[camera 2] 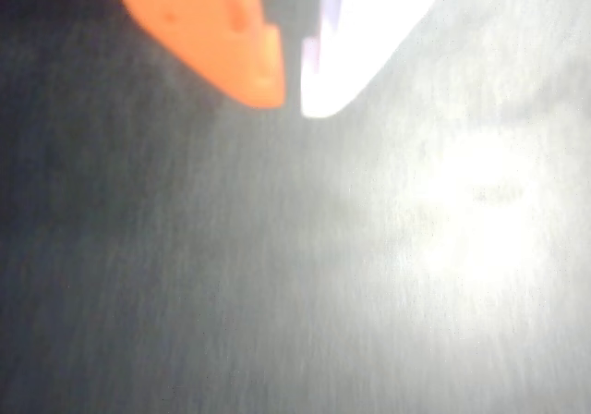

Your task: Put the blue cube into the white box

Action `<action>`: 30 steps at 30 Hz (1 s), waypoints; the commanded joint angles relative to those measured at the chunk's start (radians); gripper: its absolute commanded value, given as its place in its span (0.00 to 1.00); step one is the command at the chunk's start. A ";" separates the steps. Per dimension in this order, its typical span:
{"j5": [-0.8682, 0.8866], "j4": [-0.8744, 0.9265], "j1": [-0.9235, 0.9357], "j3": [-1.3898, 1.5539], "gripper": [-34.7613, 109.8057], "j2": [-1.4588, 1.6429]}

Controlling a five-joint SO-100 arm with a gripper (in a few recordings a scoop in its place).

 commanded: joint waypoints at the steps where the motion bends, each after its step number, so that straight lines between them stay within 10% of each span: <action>1: 0.032 0.064 -0.006 0.014 0.24 0.005; 30: 0.083 0.132 0.038 0.222 0.24 0.005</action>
